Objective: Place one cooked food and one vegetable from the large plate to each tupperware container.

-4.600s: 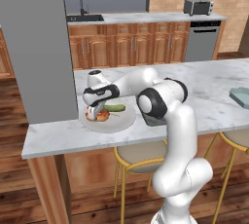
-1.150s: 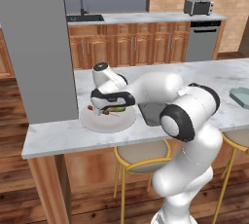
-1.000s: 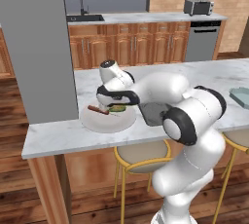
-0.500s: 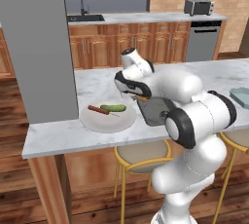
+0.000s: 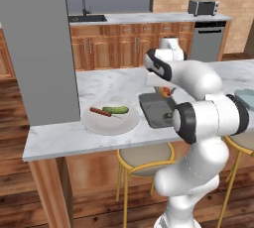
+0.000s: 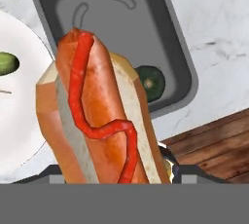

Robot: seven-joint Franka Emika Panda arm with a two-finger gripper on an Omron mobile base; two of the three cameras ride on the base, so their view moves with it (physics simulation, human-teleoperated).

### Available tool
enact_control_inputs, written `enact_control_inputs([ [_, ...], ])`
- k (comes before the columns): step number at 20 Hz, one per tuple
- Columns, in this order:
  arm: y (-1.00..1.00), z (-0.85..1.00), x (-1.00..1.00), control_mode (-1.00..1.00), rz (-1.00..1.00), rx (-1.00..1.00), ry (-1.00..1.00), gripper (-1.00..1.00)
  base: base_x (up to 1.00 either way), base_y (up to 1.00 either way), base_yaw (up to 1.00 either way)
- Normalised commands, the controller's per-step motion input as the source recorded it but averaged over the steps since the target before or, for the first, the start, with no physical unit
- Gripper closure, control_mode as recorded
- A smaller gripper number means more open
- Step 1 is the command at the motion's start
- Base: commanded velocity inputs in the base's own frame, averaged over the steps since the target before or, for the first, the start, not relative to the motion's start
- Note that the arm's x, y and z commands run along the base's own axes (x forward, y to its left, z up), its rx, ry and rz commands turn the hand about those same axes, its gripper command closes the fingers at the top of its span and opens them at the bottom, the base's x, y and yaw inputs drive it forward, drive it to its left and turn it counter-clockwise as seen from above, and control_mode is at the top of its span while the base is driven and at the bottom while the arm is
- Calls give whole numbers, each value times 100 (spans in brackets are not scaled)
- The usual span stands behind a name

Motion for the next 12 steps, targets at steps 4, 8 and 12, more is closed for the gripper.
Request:
enact_control_inputs([
  [4, -32, -24, 0, -100, -1, 21, 2, 100, 0, 0, 0],
  [8, -1, -47, 2, -100, -19, 0, 0, 100, 0, 0, 0],
  [12, 9, -28, 20, -100, -5, -1, 0, 100, 0, 0, 0],
])
